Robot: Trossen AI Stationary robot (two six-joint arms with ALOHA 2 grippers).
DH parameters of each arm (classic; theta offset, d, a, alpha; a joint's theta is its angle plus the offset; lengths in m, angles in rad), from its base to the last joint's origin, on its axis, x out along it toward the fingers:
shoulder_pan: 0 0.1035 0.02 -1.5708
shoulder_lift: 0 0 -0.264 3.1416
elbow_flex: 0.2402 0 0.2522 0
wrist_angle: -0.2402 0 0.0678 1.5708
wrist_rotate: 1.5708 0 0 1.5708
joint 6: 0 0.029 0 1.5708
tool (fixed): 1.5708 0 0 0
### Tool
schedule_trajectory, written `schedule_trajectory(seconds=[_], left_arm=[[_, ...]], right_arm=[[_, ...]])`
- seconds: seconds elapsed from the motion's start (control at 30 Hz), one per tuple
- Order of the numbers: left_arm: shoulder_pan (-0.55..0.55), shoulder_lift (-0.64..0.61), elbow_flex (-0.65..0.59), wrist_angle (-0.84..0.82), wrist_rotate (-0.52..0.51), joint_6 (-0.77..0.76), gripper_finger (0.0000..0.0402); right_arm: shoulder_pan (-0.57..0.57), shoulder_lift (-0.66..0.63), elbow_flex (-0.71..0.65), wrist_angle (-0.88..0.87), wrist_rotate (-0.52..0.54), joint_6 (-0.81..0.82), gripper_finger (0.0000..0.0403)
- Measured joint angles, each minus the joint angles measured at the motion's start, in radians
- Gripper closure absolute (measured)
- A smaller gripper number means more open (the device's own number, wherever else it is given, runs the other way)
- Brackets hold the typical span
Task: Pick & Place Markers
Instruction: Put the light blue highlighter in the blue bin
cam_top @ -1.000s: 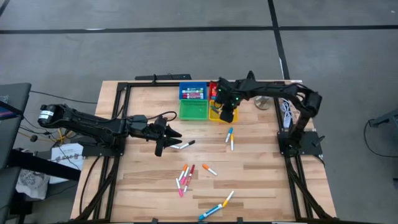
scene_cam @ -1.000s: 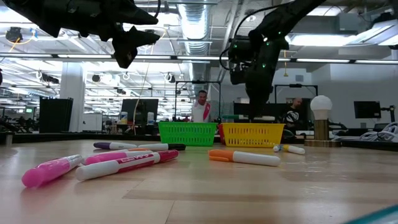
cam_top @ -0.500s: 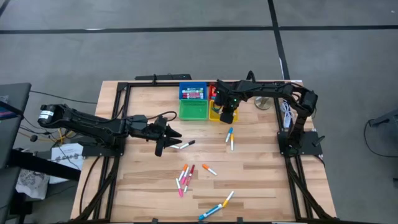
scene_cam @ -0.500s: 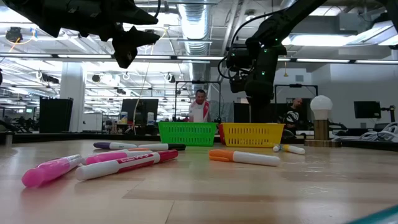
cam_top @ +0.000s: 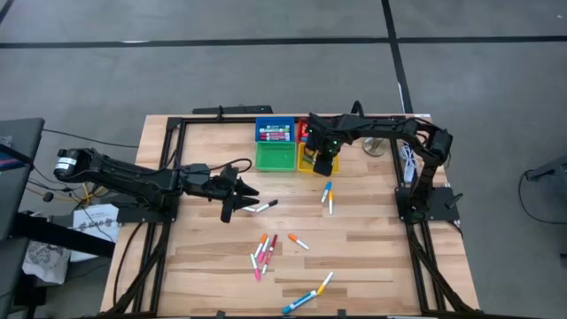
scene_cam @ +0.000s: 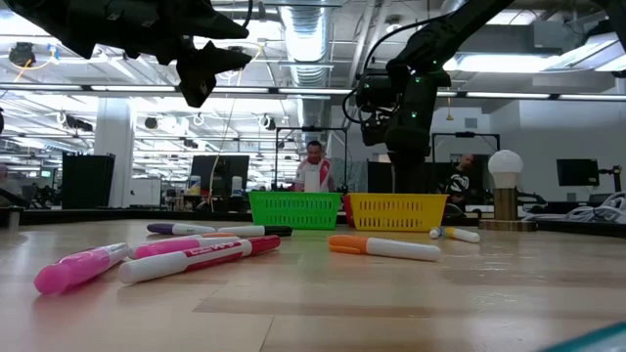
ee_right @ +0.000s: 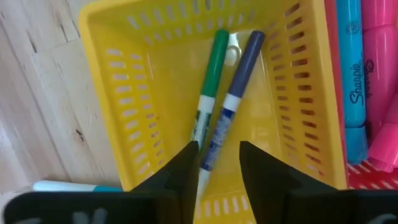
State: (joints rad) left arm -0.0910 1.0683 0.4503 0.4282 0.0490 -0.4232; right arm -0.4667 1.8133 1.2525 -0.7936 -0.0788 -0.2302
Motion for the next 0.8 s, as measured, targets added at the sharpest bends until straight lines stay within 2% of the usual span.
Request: schedule_trajectory(seconds=[0.1, 0.3, 0.53, 0.8], left_arm=[[0.000, 0.000, 0.000, 0.000, 0.000, 0.000, 0.0251], [0.000, 0.000, 0.000, 0.000, 0.000, 0.000, 0.0251], [0.000, 0.000, 0.000, 0.000, 0.000, 0.000, 0.0251], [0.000, 0.000, 0.000, -0.001, 0.000, 0.000, 0.0251]], right_arm=[[0.000, 0.000, 0.031, -0.017, -0.001, 0.018, 0.0278], [0.047, -0.030, 0.202, -0.170, -0.054, -0.014, 0.0281], [0.183, -0.207, 0.259, -0.247, -0.080, -0.047, 0.0299], [0.381, -0.411, 0.259, -0.319, -0.074, 0.137, 0.0319]])
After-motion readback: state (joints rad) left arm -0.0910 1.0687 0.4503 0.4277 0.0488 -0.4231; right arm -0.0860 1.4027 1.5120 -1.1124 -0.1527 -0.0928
